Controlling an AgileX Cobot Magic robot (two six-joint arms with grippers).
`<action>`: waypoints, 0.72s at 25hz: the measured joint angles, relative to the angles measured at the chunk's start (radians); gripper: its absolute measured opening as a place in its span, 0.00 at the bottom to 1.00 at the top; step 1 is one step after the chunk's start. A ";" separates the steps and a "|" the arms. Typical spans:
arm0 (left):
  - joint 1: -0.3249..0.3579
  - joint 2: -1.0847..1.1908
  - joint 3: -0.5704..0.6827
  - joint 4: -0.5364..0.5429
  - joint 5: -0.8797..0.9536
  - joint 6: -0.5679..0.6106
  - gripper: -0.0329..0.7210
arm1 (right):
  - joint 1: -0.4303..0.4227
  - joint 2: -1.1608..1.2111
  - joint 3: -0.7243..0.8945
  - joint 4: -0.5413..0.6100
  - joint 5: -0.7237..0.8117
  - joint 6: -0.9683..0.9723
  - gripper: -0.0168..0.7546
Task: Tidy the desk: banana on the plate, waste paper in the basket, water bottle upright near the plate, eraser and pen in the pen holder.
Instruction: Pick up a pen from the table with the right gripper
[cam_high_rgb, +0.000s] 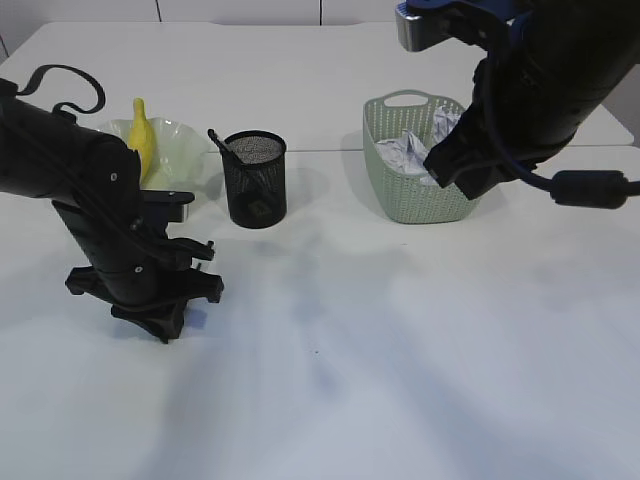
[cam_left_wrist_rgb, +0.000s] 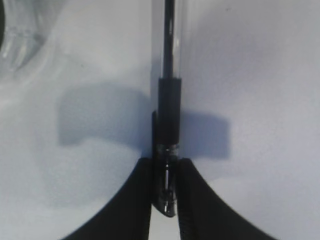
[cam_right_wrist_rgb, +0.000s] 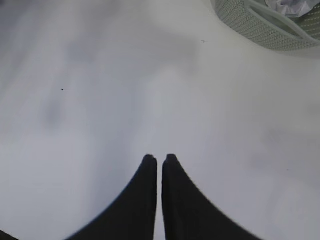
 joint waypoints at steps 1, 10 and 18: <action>0.000 0.000 -0.001 0.000 0.002 0.000 0.15 | 0.000 0.000 0.000 0.000 0.000 0.000 0.05; 0.000 0.000 -0.001 0.010 0.012 0.000 0.13 | 0.000 0.000 0.000 0.000 0.000 0.000 0.05; -0.009 -0.052 -0.001 0.021 0.024 0.000 0.13 | 0.000 0.000 0.000 -0.002 0.000 0.000 0.05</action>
